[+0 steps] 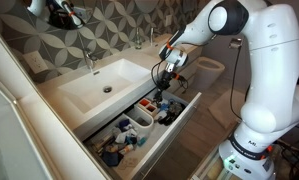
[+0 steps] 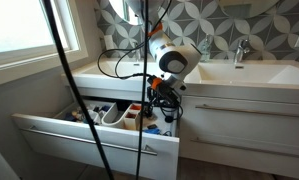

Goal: Pick up the black hair clip and put it in the open drawer

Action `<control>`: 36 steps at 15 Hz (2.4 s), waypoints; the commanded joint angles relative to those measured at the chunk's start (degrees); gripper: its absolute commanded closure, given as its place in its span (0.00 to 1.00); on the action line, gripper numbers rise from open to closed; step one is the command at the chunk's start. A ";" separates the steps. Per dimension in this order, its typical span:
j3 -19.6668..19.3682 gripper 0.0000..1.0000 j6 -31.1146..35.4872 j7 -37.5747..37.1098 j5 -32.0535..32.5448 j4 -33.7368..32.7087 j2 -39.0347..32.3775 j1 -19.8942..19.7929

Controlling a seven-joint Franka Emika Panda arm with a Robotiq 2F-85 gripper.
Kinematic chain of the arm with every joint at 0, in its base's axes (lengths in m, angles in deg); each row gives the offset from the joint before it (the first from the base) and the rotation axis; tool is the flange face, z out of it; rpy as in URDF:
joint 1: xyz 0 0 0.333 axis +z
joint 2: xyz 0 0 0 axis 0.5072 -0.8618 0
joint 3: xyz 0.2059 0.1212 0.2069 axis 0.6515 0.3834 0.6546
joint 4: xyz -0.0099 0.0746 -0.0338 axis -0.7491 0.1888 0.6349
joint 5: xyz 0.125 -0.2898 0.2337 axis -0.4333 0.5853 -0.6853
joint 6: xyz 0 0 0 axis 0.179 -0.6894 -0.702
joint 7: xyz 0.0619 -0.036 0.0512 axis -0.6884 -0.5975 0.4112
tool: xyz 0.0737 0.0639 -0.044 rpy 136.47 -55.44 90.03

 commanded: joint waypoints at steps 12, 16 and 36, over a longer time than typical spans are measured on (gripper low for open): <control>0.91 0.56 2.42 -4.47 1.17 -6.98 -8.33 0.36; 0.69 0.27 1.41 -3.63 2.99 -4.18 -5.40 0.28; -7.06 0.00 -9.94 -20.90 47.99 20.44 36.10 9.27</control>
